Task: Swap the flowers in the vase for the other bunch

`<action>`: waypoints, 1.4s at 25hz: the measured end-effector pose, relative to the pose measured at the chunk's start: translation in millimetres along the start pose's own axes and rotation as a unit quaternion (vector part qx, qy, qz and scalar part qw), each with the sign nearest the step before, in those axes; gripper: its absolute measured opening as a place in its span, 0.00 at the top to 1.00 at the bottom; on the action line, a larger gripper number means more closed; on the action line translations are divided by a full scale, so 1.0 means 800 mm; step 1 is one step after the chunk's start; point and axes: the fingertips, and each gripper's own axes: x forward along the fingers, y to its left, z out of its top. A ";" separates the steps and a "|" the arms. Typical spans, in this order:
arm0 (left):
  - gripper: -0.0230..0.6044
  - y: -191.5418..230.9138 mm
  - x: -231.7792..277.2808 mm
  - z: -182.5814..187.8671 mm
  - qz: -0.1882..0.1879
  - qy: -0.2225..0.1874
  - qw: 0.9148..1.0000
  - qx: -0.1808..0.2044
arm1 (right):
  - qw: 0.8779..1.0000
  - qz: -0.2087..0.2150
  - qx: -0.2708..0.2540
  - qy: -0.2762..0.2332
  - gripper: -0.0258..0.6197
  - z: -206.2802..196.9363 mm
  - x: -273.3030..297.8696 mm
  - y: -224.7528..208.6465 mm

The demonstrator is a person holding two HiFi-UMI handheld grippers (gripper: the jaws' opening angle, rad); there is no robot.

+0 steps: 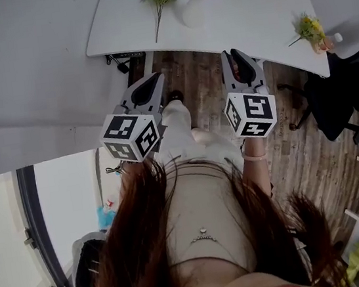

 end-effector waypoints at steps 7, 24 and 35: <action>0.96 -0.016 -0.009 -0.005 -0.007 -0.001 1.000 0.009 | 1.000 0.001 0.008 -0.022 0.88 0.014 -0.031 0.006; 0.96 -0.038 -0.003 -0.008 -0.024 0.000 1.000 0.019 | 0.999 0.011 0.007 -0.046 0.91 0.041 -0.071 0.012; 0.96 -0.049 0.006 -0.011 -0.034 0.011 0.999 0.024 | 0.999 0.003 0.012 -0.042 0.91 0.035 -0.079 0.002</action>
